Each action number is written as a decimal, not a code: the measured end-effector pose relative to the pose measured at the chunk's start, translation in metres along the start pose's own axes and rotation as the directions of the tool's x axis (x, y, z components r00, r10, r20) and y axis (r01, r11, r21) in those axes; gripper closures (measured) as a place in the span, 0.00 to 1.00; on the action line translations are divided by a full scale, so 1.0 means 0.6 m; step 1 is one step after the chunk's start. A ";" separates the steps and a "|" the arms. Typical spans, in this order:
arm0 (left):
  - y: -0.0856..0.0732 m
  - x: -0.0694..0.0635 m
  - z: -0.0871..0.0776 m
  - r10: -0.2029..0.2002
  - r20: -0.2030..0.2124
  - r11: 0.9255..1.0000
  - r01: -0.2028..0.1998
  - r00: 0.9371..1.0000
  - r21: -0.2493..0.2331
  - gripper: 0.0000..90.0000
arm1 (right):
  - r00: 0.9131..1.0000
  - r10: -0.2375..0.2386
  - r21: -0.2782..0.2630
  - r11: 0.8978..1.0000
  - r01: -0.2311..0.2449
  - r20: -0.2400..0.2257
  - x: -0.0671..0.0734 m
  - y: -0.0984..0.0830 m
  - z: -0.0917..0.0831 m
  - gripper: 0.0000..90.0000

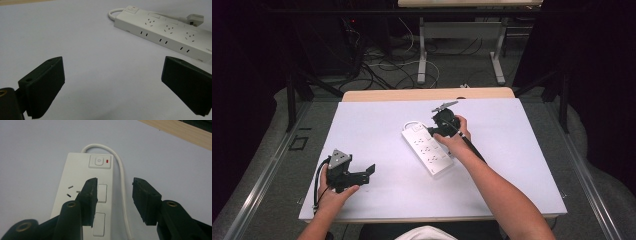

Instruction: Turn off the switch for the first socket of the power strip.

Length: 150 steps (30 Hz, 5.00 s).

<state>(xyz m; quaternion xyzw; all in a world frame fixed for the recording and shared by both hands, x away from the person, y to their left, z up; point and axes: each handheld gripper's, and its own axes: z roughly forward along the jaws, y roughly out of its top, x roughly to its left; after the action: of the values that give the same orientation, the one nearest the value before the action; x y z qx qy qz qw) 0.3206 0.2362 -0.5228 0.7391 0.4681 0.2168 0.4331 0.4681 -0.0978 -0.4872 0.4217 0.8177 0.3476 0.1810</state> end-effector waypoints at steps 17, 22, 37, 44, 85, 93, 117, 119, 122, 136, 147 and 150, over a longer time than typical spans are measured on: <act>0.000 0.000 0.001 -0.006 0.002 1.000 0.006 1.000 0.002 0.05 | 0.998 0.053 0.031 0.998 -0.052 -0.023 -0.005 -0.002 0.024 0.80; 0.000 0.000 0.001 -0.007 0.001 1.000 0.007 1.000 0.002 0.06 | 0.997 0.069 0.029 0.997 -0.068 -0.031 -0.004 -0.002 0.029 0.84; -0.001 0.000 0.001 -0.006 -0.001 1.000 0.006 1.000 0.005 0.06 | 0.991 0.116 0.083 0.990 -0.111 -0.066 -0.002 -0.007 0.048 0.95; -0.001 0.000 0.002 -0.006 -0.002 1.000 0.006 1.000 0.006 0.06 | 0.992 0.108 0.102 0.990 -0.101 -0.061 0.000 -0.011 0.059 0.97; -0.001 0.001 0.001 -0.004 -0.005 1.000 0.004 1.000 0.011 0.06 | 0.993 0.102 0.116 0.989 -0.096 -0.052 0.007 -0.018 0.072 1.00; -0.001 0.000 0.002 -0.005 -0.004 1.000 0.005 1.000 0.012 0.06 | 0.991 0.117 0.098 0.989 -0.110 -0.066 0.005 -0.023 0.074 1.00; -0.001 0.002 0.003 -0.002 -0.009 1.000 0.002 1.000 0.014 0.07 | 0.992 0.109 0.115 0.988 -0.101 -0.068 0.002 -0.023 0.071 1.00; -0.002 0.002 0.004 -0.012 -0.009 1.000 0.012 1.000 0.015 0.07 | 0.992 0.109 0.121 0.988 -0.101 -0.068 0.001 -0.023 0.070 1.00; -0.001 0.004 0.004 -0.004 -0.011 1.000 0.004 1.000 0.015 0.07 | 0.991 0.115 0.109 0.988 -0.107 -0.070 0.002 -0.022 0.069 0.99; -0.002 0.004 0.006 -0.017 -0.011 1.000 0.017 1.000 0.019 0.07 | 0.991 0.108 0.095 0.990 -0.100 -0.079 0.003 -0.020 0.061 0.98; -0.002 0.003 0.006 -0.014 -0.009 1.000 0.015 1.000 0.019 0.07 | 0.991 0.090 0.080 0.993 -0.083 -0.095 0.009 -0.018 0.050 0.95; -0.002 0.003 0.005 -0.014 -0.007 1.000 0.014 1.000 0.018 0.07 | 0.992 0.085 0.073 0.994 -0.078 -0.096 0.012 -0.018 0.045 0.93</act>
<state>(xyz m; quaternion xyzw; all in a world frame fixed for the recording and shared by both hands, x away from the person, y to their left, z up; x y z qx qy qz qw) 0.3230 0.2364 -0.5257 0.7388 0.4768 0.2122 0.4263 0.4738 -0.0852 -0.5135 0.4431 0.8192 0.3469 0.1113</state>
